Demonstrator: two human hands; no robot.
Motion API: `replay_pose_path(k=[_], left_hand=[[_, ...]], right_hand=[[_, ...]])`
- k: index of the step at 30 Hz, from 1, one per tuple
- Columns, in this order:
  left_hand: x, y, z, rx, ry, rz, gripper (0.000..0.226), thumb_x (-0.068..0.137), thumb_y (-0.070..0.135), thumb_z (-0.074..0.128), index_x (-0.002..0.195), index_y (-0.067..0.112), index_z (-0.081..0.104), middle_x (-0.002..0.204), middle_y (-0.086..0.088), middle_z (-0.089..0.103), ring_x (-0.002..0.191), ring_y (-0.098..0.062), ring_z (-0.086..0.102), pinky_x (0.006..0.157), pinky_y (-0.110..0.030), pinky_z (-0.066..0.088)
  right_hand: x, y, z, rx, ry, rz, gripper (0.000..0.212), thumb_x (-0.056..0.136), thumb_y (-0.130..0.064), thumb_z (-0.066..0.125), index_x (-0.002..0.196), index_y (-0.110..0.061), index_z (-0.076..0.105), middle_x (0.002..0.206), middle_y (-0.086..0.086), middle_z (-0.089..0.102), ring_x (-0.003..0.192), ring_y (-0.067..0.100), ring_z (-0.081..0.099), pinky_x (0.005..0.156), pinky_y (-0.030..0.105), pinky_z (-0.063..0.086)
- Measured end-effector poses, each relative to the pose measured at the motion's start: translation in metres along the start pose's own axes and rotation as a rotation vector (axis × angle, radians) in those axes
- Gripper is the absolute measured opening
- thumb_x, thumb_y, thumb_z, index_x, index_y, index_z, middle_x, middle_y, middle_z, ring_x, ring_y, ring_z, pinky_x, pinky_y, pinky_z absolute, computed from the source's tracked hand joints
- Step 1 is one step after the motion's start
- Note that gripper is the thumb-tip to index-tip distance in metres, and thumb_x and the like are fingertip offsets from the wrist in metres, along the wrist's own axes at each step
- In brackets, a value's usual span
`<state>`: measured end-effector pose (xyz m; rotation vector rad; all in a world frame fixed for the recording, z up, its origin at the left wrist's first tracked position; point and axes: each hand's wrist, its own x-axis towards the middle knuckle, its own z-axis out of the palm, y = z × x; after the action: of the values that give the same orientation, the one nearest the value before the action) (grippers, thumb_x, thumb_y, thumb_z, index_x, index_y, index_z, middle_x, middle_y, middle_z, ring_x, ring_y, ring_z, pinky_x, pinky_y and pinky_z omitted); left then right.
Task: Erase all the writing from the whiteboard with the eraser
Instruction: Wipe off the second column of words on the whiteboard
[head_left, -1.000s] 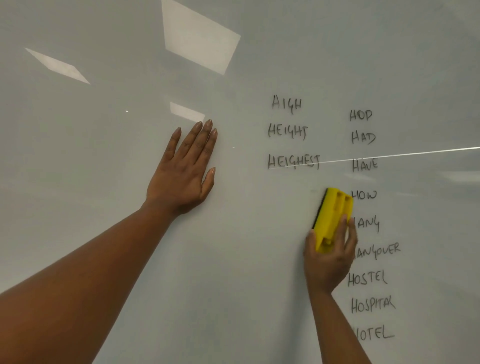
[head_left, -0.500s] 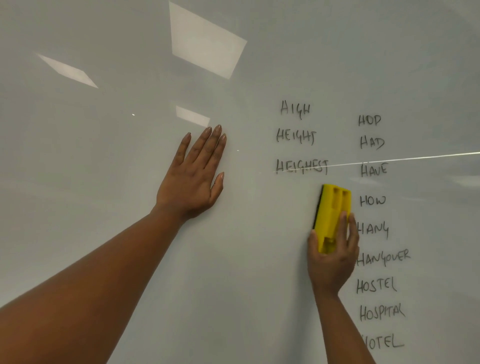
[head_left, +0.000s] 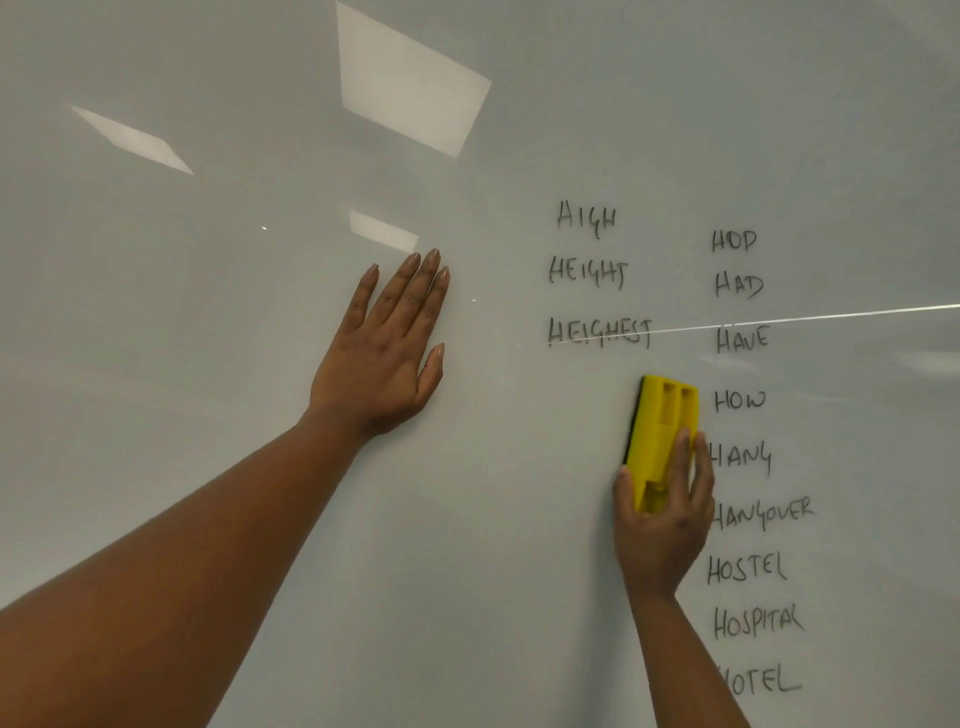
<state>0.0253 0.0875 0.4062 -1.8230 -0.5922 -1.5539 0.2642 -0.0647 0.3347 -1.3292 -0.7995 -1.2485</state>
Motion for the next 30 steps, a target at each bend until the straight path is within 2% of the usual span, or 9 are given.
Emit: replay_pose_path(k=[4, 6, 10, 13, 18, 21, 27, 30], left_hand=[[0.0, 0.0, 0.0, 0.007, 0.006, -0.002, 0.062, 0.094, 0.033, 0.021, 0.148, 0.003, 0.021, 0.155, -0.014, 0.02, 0.144, -0.024, 0.016, 0.117, -0.044, 0.008], [0.0, 0.0, 0.0, 0.006, 0.006, -0.002, 0.062, 0.094, 0.033, 0.021, 0.148, 0.003, 0.022, 0.155, -0.014, 0.02, 0.144, -0.024, 0.016, 0.117, -0.043, 0.008], [0.0, 0.0, 0.001, 0.006, 0.007, -0.003, 0.061, 0.094, 0.033, 0.02, 0.148, 0.003, 0.022, 0.155, -0.014, 0.02, 0.143, -0.024, 0.016, 0.117, -0.043, 0.008], [0.0, 0.0, 0.0, 0.008, 0.003, -0.006, 0.061, 0.095, 0.033, 0.02, 0.148, 0.003, 0.022, 0.155, -0.013, 0.019, 0.144, -0.024, 0.016, 0.117, -0.043, 0.008], [0.0, 0.0, 0.0, 0.005, 0.016, -0.001, 0.061, 0.094, 0.033, 0.021, 0.147, 0.002, 0.023, 0.155, -0.014, 0.021, 0.143, -0.024, 0.017, 0.116, -0.044, 0.01], [0.0, 0.0, 0.001, 0.006, 0.023, 0.0, 0.061, 0.094, 0.032, 0.023, 0.147, 0.002, 0.024, 0.154, -0.014, 0.021, 0.143, -0.024, 0.018, 0.116, -0.045, 0.011], [0.001, -0.001, 0.0, 0.009, 0.022, -0.003, 0.061, 0.094, 0.032, 0.023, 0.147, 0.002, 0.024, 0.154, -0.014, 0.021, 0.143, -0.024, 0.017, 0.116, -0.043, 0.009], [0.0, -0.001, 0.0, 0.013, 0.013, -0.002, 0.061, 0.094, 0.032, 0.023, 0.147, 0.002, 0.024, 0.154, -0.014, 0.021, 0.143, -0.024, 0.017, 0.117, -0.042, 0.008]], right_hand=[[0.041, -0.021, 0.012, 0.063, 0.051, 0.144, 0.07, 0.081, -0.038, 0.055, 0.142, -0.011, 0.035, 0.146, 0.012, 0.036, 0.122, 0.035, 0.044, 0.093, 0.047, 0.042], [0.051, -0.036, 0.019, 0.052, 0.032, 0.088, 0.07, 0.081, -0.034, 0.058, 0.143, -0.013, 0.034, 0.146, 0.011, 0.036, 0.117, 0.035, 0.046, 0.088, 0.042, 0.043], [0.036, -0.051, 0.02, 0.019, -0.032, -0.173, 0.067, 0.083, -0.04, 0.05, 0.142, -0.013, 0.037, 0.145, 0.008, 0.038, 0.104, 0.024, 0.048, 0.078, 0.027, 0.038], [0.031, -0.037, 0.016, 0.007, -0.048, -0.232, 0.066, 0.082, -0.041, 0.049, 0.14, -0.012, 0.039, 0.143, 0.008, 0.041, 0.102, 0.023, 0.049, 0.077, 0.025, 0.039], [0.052, -0.032, 0.02, 0.036, 0.049, 0.009, 0.069, 0.08, -0.041, 0.052, 0.142, -0.014, 0.037, 0.145, 0.009, 0.039, 0.106, 0.035, 0.051, 0.08, 0.031, 0.036], [0.07, -0.049, 0.028, 0.059, 0.08, 0.102, 0.07, 0.079, -0.035, 0.056, 0.143, -0.016, 0.034, 0.147, 0.007, 0.036, 0.109, 0.036, 0.049, 0.083, 0.036, 0.04], [0.057, -0.072, 0.032, 0.037, -0.03, -0.214, 0.068, 0.081, -0.038, 0.052, 0.142, -0.014, 0.037, 0.146, 0.006, 0.038, 0.086, 0.026, 0.05, 0.07, 0.024, 0.034], [0.052, -0.061, 0.028, 0.043, -0.068, -0.299, 0.067, 0.081, -0.041, 0.051, 0.141, -0.013, 0.038, 0.146, 0.005, 0.038, 0.083, 0.022, 0.048, 0.066, 0.022, 0.033]])
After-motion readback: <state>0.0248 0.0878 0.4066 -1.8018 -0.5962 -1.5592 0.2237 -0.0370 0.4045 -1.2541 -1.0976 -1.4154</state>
